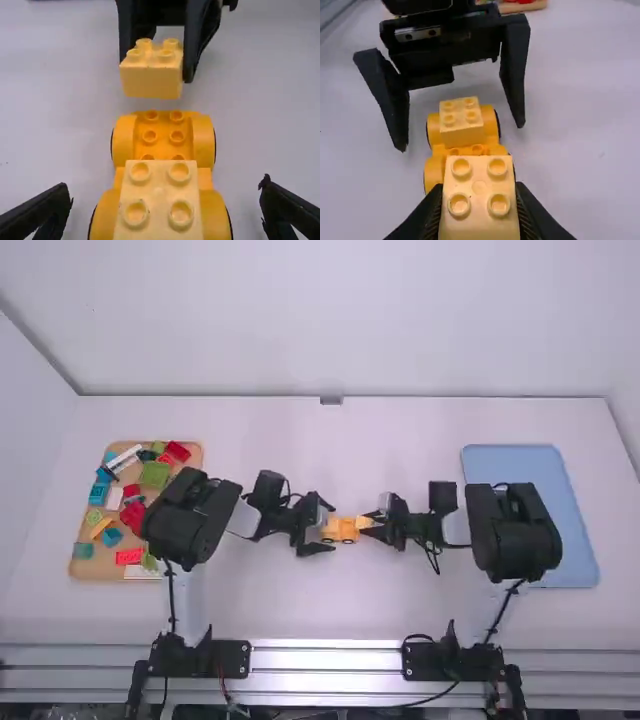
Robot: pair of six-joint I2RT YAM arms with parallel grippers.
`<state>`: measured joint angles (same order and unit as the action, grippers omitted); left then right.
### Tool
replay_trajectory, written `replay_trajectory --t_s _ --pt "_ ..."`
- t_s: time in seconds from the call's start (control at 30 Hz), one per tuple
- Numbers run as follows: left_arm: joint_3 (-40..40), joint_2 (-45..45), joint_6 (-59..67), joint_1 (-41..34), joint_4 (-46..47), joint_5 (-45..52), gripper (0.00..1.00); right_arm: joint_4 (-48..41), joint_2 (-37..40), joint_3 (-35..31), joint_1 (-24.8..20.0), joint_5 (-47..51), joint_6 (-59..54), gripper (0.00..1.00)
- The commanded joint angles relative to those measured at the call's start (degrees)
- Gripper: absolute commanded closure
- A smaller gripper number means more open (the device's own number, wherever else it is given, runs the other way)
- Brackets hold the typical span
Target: Assemble lego blocks to make yellow taxi
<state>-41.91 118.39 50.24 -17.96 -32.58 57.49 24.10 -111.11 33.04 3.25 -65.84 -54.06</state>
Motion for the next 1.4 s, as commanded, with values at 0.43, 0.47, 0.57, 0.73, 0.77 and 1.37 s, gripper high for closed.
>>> replay_trajectory --t_s 0.43,0.47,0.57,0.73,0.77,1.37 --pt "0.33 0.61 0.22 -1.97 0.17 -4.44 0.09 -9.81 10.27 0.72 9.77 19.28 -6.47 0.81" --pt "0.33 0.61 0.2 -1.99 0.2 -4.46 0.15 -9.49 10.27 0.7 10.01 19.43 -6.45 0.82" --pt "0.33 0.61 0.22 -1.99 0.66 -4.46 0.24 -9.07 10.27 0.72 9.86 19.19 -6.45 0.81" --pt "0.31 0.61 0.5 -1.99 2.01 -4.46 0.39 -8.98 10.27 0.72 9.99 19.15 -6.45 0.82" --pt "0.33 0.61 1.14 -1.99 2.38 -4.46 0.44 -8.96 10.27 0.72 10.01 18.93 -6.47 0.82" --pt "0.35 0.61 3.61 -1.97 4.94 -4.44 0.54 -10.05 10.27 0.72 11.56 16.44 -7.5 0.81"
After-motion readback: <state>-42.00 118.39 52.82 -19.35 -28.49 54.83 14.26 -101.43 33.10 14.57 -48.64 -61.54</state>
